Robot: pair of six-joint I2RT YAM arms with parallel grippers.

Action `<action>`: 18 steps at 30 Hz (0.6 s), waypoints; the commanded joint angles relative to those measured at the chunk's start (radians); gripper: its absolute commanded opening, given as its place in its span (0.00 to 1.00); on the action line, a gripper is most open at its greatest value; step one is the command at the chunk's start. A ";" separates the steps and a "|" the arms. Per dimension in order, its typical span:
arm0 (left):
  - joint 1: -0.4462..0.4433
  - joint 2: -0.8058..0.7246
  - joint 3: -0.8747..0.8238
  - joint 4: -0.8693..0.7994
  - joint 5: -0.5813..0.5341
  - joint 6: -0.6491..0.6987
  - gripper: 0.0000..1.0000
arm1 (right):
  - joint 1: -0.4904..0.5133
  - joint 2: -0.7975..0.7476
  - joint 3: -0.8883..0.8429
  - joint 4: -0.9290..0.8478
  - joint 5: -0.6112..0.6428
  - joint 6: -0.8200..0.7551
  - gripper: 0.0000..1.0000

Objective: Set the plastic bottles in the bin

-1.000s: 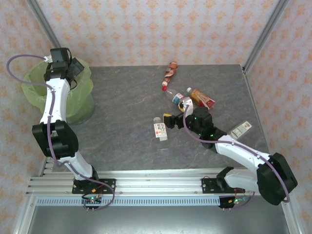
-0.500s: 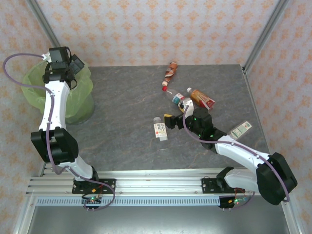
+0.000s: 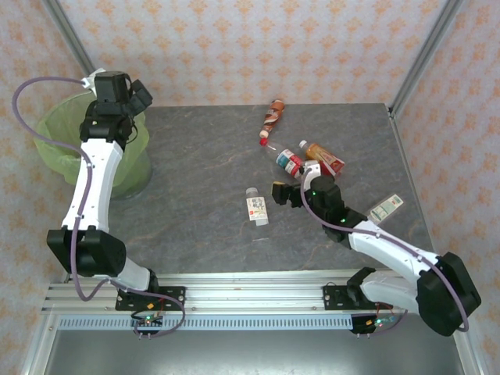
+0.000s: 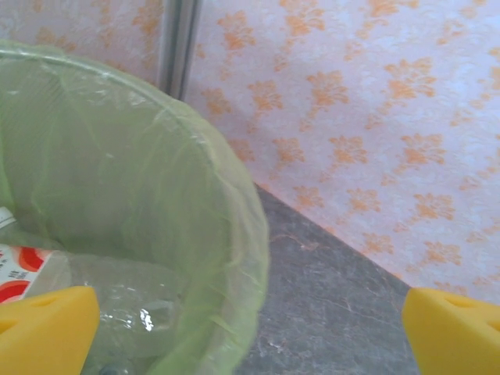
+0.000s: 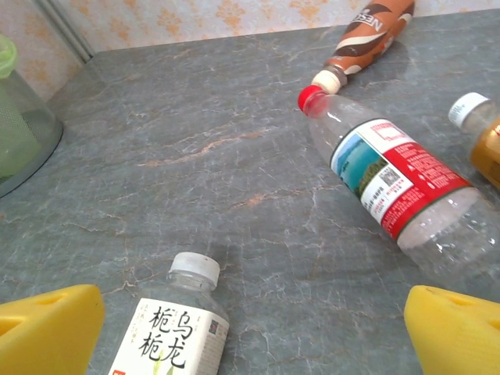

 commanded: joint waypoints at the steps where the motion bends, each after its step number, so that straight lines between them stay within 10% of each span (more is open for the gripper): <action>1: -0.069 -0.039 -0.018 0.017 -0.063 0.039 1.00 | 0.004 -0.045 -0.016 -0.065 0.056 0.042 0.99; 11: -0.327 -0.076 -0.135 0.018 -0.144 0.014 1.00 | -0.030 -0.063 -0.006 -0.220 0.308 0.198 0.99; 18: -0.399 -0.044 -0.231 0.046 -0.067 -0.035 1.00 | -0.267 -0.098 0.086 -0.506 0.253 0.284 0.99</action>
